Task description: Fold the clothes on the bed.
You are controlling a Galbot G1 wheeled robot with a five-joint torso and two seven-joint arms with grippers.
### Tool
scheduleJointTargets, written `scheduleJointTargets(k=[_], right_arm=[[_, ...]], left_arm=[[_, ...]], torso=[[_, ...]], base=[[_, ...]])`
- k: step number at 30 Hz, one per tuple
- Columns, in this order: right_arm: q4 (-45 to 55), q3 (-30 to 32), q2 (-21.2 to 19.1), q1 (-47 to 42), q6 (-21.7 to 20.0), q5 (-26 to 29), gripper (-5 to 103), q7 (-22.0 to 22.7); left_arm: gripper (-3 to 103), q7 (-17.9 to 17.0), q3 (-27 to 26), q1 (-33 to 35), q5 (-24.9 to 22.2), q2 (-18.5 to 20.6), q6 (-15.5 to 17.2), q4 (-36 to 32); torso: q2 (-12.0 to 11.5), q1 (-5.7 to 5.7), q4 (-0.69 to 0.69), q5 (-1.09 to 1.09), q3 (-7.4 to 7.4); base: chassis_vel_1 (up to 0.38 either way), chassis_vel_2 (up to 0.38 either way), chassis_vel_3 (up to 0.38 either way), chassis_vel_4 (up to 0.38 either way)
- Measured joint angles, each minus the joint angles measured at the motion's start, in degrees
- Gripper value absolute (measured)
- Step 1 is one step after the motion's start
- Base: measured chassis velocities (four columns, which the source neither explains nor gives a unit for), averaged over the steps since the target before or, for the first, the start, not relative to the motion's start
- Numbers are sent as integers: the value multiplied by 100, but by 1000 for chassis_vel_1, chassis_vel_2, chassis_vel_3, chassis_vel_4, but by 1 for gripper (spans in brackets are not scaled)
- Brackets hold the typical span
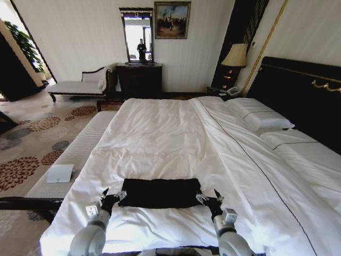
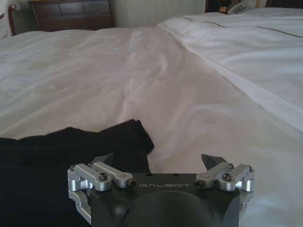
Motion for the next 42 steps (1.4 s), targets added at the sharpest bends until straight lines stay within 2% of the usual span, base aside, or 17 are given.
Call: scheduleJointTargets(k=[3, 4, 6, 7, 11, 13, 14, 16, 19, 20, 23, 25, 27, 30, 33, 36, 42], right_arm=[[-196, 114, 56, 52, 174, 65, 100, 0], [-412, 232, 125, 172, 464, 45, 100, -21], [-495, 276, 142, 235, 567, 32, 100, -35], [-667, 371, 156, 408, 761, 40, 100, -80], [-822, 448, 120, 697, 830, 288, 100, -115], [-872, 449, 50, 924, 760, 769, 100, -234], [-872, 449, 50, 924, 760, 769, 100, -234], [-864, 410, -6, 1020, 614, 1228, 100, -291], [-542, 323, -74, 1012, 365, 2164, 100, -351], [-542, 323, -74, 1012, 365, 2164, 100, -351], [227, 288, -23, 668, 195, 2762, 100, -82], [713, 245, 31, 403, 146, 2827, 100, 100], [777, 237, 39, 363, 140, 2815, 100, 117], [925, 167, 84, 262, 79, 2636, 100, 238], [827, 157, 106, 300, 55, 2563, 100, 310], [845, 119, 183, 257, -125, 2653, 100, 487], [424, 18, 308, 423, -197, 2545, 100, 452]], left_arm=[[100, 65, -106, 110, 13, 41, -108, 121], [100, 132, -286, 122, -198, 70, -214, 149], [100, 141, -358, 120, -322, 76, -232, 137], [100, 157, -524, 106, -601, 94, -245, 72], [100, 197, -811, 6, -787, 176, -244, 25], [100, 202, -1101, -189, -1088, 272, -212, 5], [100, 202, -1101, -189, -1088, 272, -212, 5], [100, 196, -1247, -315, -1438, 314, -211, -40], [100, -9, -1610, -796, -2597, 350, -254, -110], [100, -9, -1610, -796, -2597, 350, -254, -110], [100, -295, -1849, -1253, -3442, 359, -280, 14], [100, -250, -1966, -1405, -3716, 420, -256, 199], [100, -188, -1985, -1413, -3699, 444, -247, 254], [100, 249, -1943, -1273, -2914, 622, -235, 798], [100, 336, -1895, -1208, -2767, 614, -281, 1005], [100, 419, -1886, -1141, -3079, 435, -352, 1104], [100, 609, -2006, -1132, -3469, 264, -497, 1012]], torso=[[0, -1, 1, -1, 0], [1, -1, -3, 0, 0], [0, 0, -3, 0, -1], [0, 0, -2, 0, 0], [0, 1, 0, 1, 0], [0, 0, -3, 0, 0], [0, 0, -3, 0, 0], [0, 0, 0, -2, 0], [0, 1, 0, -1, 0], [0, 1, 0, -1, 0], [0, 1, -4, -1, 0], [0, 1, -5, -3, 0], [0, 1, -4, -2, 0], [0, 0, -1, -2, -1], [0, 0, 1, -2, 0], [0, 1, -2, -2, 0], [0, -1, -3, 2, -1]], base=[[0, 0, 0, 0], [0, 0, 0, 0], [0, 0, 0, 0], [0, 0, 0, 0], [0, 0, 0, 0], [0, 0, 0, 0], [0, 0, 0, 0], [0, 0, 0, 0], [0, 0, 0, 0], [0, 0, 0, 0], [0, 0, 0, 0], [0, 0, 0, 0], [0, 0, 0, 0], [0, 0, 0, 0], [0, 0, 0, 0], [0, 0, 0, 0], [0, 0, 0, 0]])
